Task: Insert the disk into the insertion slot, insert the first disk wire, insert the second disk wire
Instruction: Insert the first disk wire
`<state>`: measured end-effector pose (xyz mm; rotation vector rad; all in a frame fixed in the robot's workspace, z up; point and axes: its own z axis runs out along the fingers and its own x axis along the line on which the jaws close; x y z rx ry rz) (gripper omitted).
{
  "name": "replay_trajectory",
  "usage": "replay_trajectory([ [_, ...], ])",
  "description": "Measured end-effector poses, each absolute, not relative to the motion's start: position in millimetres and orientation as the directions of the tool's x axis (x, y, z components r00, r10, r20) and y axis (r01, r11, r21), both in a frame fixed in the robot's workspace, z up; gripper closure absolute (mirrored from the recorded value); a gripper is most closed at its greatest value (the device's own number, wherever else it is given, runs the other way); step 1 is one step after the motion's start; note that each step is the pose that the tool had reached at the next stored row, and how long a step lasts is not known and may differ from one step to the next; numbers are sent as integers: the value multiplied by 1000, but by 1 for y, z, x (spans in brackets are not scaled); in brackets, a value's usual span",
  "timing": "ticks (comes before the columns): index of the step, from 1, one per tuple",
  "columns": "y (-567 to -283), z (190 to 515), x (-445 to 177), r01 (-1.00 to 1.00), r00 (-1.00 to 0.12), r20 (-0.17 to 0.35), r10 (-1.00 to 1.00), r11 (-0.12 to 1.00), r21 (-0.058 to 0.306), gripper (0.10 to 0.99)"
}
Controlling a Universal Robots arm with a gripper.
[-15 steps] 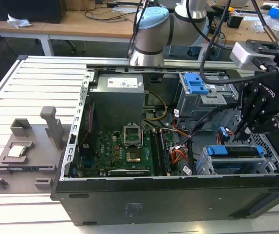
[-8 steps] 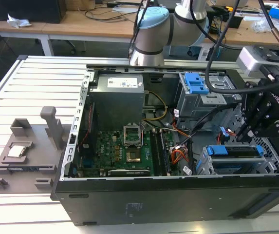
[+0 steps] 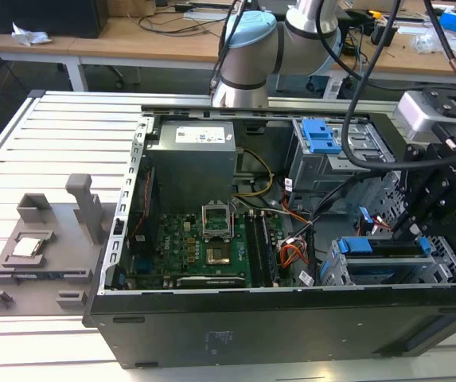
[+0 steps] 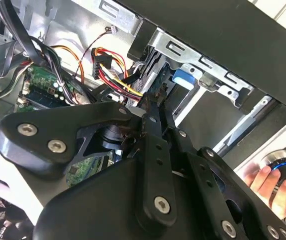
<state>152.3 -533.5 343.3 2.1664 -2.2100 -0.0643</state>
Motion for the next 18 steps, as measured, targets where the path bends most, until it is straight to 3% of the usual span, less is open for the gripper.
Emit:
replay_trajectory([
  [14,-534,335,154,-998,-20,4,-1000,20,62,918],
  [18,-534,335,154,-998,-20,5,-1000,20,62,843],
])
